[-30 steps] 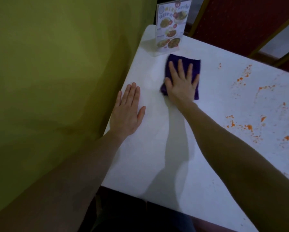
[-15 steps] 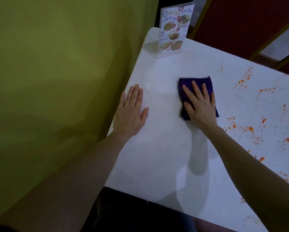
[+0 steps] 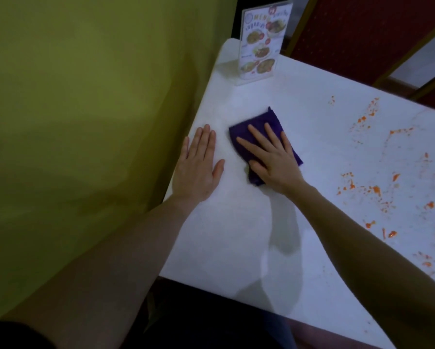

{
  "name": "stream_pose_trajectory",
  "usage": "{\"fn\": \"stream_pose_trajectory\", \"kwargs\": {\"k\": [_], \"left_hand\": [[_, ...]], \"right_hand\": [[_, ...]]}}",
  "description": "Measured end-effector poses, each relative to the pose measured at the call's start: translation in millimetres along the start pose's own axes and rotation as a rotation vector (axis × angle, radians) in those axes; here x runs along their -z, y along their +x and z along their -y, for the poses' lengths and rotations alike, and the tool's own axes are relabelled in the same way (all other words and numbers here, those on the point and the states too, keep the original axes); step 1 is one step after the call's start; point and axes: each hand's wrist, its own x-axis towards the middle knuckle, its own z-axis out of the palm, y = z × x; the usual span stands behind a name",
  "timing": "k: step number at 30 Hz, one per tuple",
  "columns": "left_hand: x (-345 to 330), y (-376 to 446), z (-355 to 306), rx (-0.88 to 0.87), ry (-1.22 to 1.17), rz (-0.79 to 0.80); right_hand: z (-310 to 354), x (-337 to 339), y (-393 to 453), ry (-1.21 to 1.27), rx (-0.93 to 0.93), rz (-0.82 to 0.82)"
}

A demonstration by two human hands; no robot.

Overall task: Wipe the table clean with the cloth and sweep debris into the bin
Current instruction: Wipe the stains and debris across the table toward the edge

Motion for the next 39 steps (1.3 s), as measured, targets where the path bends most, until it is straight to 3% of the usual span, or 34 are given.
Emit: {"fn": "stream_pose_trajectory", "kwargs": {"k": [4,10,14,17,19,22,24,29,33,39], "left_hand": [[-1,1,0,0.0,-0.005,-0.006],[0,0,0,0.005,0.007,0.005],[0,0,1,-0.001,0.016,0.015],[1,-1,0,-0.002,0.003,0.014],[1,0,1,-0.005,-0.006,0.009],[0,0,1,-0.003,-0.009,0.0],[0,0,1,-0.003,-0.007,0.009],[-3,0,1,-0.001,-0.012,0.005],[-2,-1,2,-0.007,-0.011,0.0],[0,-2,3,-0.036,-0.02,0.022]], "right_hand": [[-30,8,-20,0.001,-0.141,-0.062],[0,13,55,0.082,-0.508,-0.145],[32,6,67,0.01,-0.306,-0.078],[32,-4,30,-0.04,-0.088,-0.035],[22,-9,-8,-0.026,-0.046,-0.017],[-1,-12,-59,-0.029,-0.126,-0.076],[-20,-7,-70,-0.024,-0.288,-0.097],[-23,3,-18,0.021,-0.627,-0.153],[17,-8,8,-0.005,-0.542,-0.147],[82,-41,-63,-0.006,-0.395,-0.122]]}}
